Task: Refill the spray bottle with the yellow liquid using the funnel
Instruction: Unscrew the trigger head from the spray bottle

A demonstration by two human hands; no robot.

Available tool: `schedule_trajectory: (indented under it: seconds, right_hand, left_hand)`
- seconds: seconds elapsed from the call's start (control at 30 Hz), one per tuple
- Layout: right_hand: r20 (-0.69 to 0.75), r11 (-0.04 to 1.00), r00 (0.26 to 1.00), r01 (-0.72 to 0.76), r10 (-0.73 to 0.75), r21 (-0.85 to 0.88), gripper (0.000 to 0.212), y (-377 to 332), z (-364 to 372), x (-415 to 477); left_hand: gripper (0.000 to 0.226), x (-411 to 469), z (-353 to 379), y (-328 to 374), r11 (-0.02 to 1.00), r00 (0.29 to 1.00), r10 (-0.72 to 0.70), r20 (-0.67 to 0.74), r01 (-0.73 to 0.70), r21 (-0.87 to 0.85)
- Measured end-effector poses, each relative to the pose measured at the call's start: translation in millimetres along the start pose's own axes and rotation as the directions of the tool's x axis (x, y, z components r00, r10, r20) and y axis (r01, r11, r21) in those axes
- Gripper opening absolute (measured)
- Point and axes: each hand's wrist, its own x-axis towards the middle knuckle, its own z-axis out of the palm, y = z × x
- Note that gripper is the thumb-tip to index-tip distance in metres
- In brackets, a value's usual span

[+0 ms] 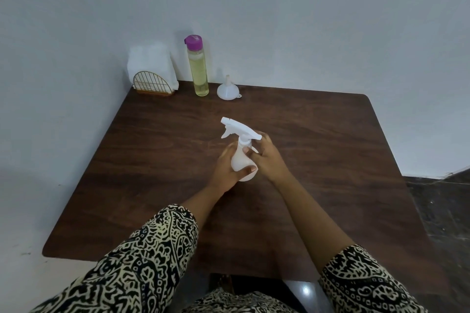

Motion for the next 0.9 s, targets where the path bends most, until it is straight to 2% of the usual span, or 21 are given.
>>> schedule_trajectory:
  seconds: [0.07,0.1,0.2,0.3,0.4,0.47,0.6,0.73,0.8,0.9]
  right_hand:
    - [0.027,0.999,1.000,-0.002,0.003,-0.037,0.053,-1,2,1]
    - [-0.027,0.999,1.000,-0.002,0.001,-0.046,0.056,-1,5,0]
    - [-0.296,0.999,0.955,-0.006,-0.007,-0.043,0.042,-2,19,-1]
    - [-0.372,0.998,0.928,0.003,-0.028,-0.068,0.030,-2,23,3]
    - [-0.282,0.971,0.947,0.093,-0.155,-0.222,0.024,-1,10,11]
    - [-0.186,0.957,0.962,0.152,-0.201,-0.248,0.027,-2,0,15]
    - [-0.097,0.969,0.978,0.165,-0.185,-0.183,0.023,-11,-13,20]
    - [-0.037,0.974,0.980,0.188,-0.194,-0.125,0.026,-29,-21,24]
    - [-0.004,0.983,0.984,0.176,-0.177,-0.054,0.032,-39,-24,26]
    - [0.051,0.989,0.990,0.129,-0.133,0.067,0.030,-52,-31,30]
  left_hand:
    - [0.060,-1,1,1,1.000,1.000,-0.014,-0.011,0.014,0.009]
    - [0.058,-2,1,0,1.000,1.000,-0.015,-0.022,0.016,0.015]
    - [0.052,-3,2,4,1.000,0.999,-0.006,-0.039,0.007,0.025]
    - [0.052,-2,3,5,0.999,0.999,-0.029,-0.019,0.029,0.018]
    - [0.060,0,4,0,0.997,0.998,-0.070,0.000,0.070,0.032]
    - [0.058,1,4,-1,0.991,0.993,-0.118,0.002,0.118,0.056]
    - [0.058,-1,4,1,0.981,0.985,-0.169,-0.018,0.170,0.094]
    - [0.082,-2,5,3,0.969,0.972,-0.237,-0.001,0.236,0.073]
    - [0.089,-2,5,5,0.959,0.962,-0.272,0.002,0.271,0.081]
    - [0.087,-1,3,10,0.951,0.952,-0.302,0.038,0.299,0.075]
